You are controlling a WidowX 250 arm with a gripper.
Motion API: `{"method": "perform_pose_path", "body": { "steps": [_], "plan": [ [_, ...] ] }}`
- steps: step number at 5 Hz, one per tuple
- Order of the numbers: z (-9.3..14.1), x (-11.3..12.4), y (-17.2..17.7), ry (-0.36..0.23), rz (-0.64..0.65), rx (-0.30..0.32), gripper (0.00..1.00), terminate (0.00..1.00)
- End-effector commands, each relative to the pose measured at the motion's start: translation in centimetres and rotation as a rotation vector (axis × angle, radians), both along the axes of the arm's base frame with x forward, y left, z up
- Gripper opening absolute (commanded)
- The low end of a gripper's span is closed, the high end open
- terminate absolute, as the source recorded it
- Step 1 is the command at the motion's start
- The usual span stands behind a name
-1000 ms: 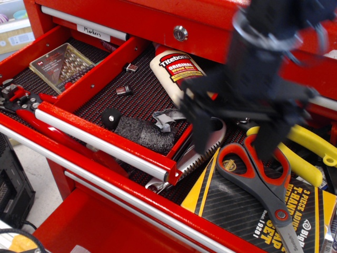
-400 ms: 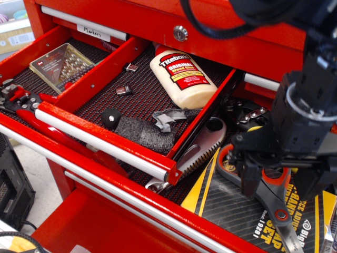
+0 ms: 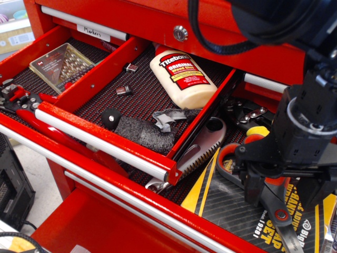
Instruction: Pick up scissors and put into drawer
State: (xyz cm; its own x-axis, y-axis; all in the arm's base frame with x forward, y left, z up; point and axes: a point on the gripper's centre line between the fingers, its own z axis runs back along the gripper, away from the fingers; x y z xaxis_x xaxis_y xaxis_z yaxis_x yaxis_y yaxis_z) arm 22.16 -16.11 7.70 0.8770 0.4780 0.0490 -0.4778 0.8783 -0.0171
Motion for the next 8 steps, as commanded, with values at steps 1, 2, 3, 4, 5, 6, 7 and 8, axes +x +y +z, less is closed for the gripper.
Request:
{"method": "perform_pose_path", "body": {
  "steps": [1,2,3,4,5,6,7,8],
  "plan": [
    [-0.3,-0.5,-0.6,-0.056,0.031,-0.028,1.0,0.0],
    [-1.1,-0.7,-0.6,-0.093,0.058,-0.059,1.0,0.0],
    [-1.1,-0.4,-1.1,-0.088,0.098,-0.019,0.0,0.0],
    [-0.5,-0.4,-1.1,-0.074,0.084,-0.025,0.0,0.0],
    [0.9,-0.1,-2.4,-0.048,0.08,0.015,0.0,0.0],
    [1.9,0.2,-3.0,-0.001,0.096,0.129,0.0,0.0],
    [3.3,0.5,-2.7,0.044,0.11,0.218,0.0,0.0],
    [4.4,0.6,0.3,0.006,0.167,0.215,0.0,0.0]
  ]
}}
